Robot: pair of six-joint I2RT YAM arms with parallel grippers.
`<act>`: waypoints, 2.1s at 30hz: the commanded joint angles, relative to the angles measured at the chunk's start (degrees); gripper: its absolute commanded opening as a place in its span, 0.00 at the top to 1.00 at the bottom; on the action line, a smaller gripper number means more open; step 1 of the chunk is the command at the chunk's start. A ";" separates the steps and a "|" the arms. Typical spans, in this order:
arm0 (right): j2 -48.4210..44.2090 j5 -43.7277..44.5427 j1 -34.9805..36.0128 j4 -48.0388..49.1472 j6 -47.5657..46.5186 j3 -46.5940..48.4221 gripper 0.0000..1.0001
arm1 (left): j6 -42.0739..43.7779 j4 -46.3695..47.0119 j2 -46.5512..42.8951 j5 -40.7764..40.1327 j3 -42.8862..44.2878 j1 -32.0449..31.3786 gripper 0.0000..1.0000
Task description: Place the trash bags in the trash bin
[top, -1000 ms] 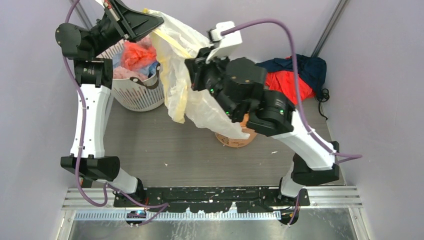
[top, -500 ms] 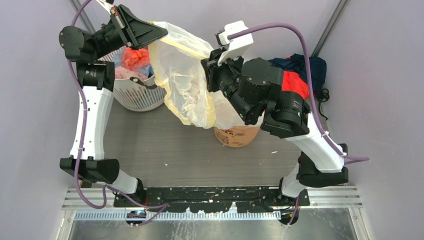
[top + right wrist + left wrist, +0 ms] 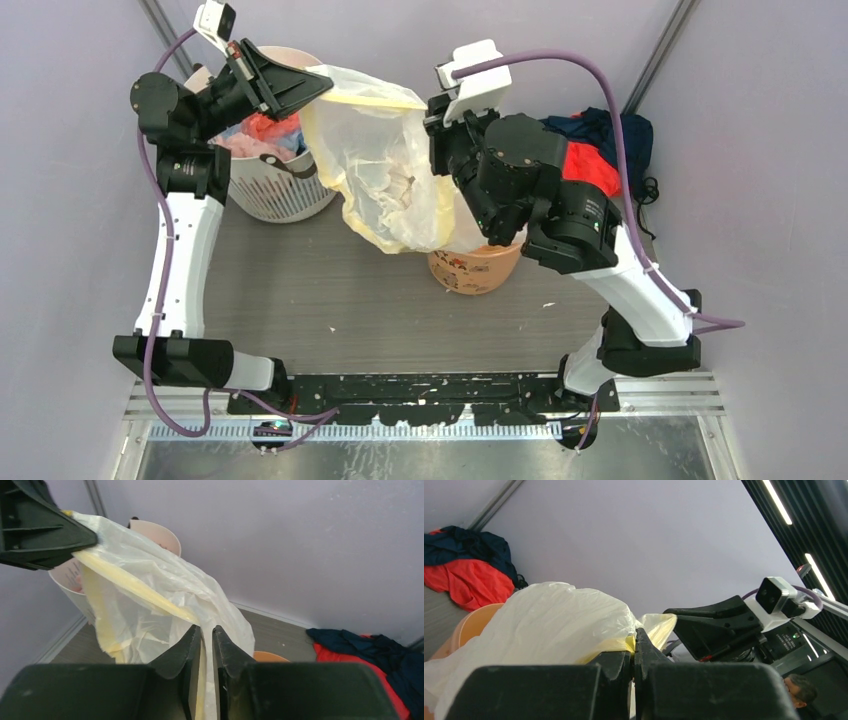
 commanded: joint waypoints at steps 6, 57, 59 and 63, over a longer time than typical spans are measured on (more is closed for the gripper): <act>-4.85 -10.45 -13.92 -1.65 15.87 -13.33 0.90 | 1.85 -0.87 -1.09 -2.75 1.42 -0.05 0.98; -7.31 -50.06 -14.90 6.39 29.50 -27.66 0.48 | 4.10 -5.12 5.99 -10.17 4.55 -0.05 1.00; -5.91 -48.85 -14.07 5.74 29.54 -26.68 0.48 | 4.06 -5.03 6.11 -10.26 4.59 -0.01 0.99; -2.67 -43.49 -12.49 3.03 30.10 -24.26 0.48 | 3.76 -4.96 6.16 -10.26 5.02 -0.04 0.99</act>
